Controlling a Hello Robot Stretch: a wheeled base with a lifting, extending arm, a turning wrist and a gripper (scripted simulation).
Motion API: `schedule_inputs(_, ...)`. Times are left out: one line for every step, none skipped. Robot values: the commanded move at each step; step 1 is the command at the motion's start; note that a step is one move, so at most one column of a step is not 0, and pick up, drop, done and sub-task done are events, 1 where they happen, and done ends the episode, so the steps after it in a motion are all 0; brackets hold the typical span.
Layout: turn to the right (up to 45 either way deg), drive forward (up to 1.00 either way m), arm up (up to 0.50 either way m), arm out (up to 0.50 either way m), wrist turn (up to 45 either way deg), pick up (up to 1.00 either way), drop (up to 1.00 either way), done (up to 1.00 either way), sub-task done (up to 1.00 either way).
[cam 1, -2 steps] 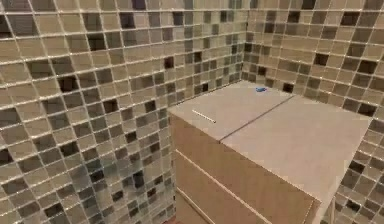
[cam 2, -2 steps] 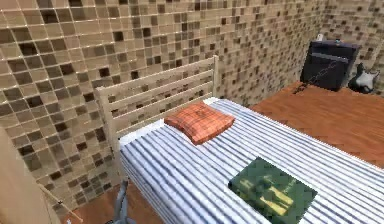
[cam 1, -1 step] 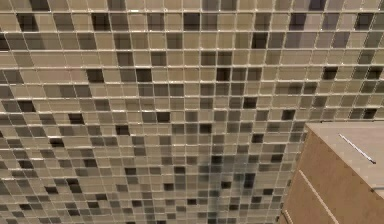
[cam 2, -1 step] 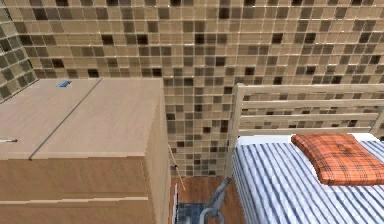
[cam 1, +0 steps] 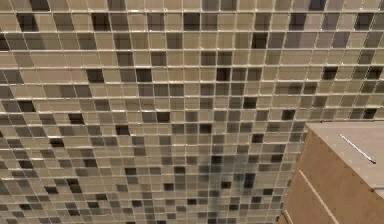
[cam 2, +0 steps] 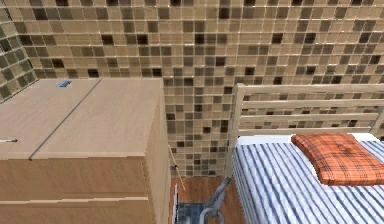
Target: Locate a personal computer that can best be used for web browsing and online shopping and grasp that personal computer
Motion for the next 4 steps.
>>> schedule_inputs(0.0,0.0,0.0,0.36,0.0,0.0,0.0,0.0,0.0)
schedule_inputs(0.0,0.0,0.0,0.0,45.0,0.0,0.0,0.0,0.0)
schedule_inputs(0.0,0.0,0.0,0.0,45.0,0.0,0.0,0.0,0.0)
schedule_inputs(0.0,0.0,0.0,0.0,45.0,0.0,0.0,0.0,0.0)
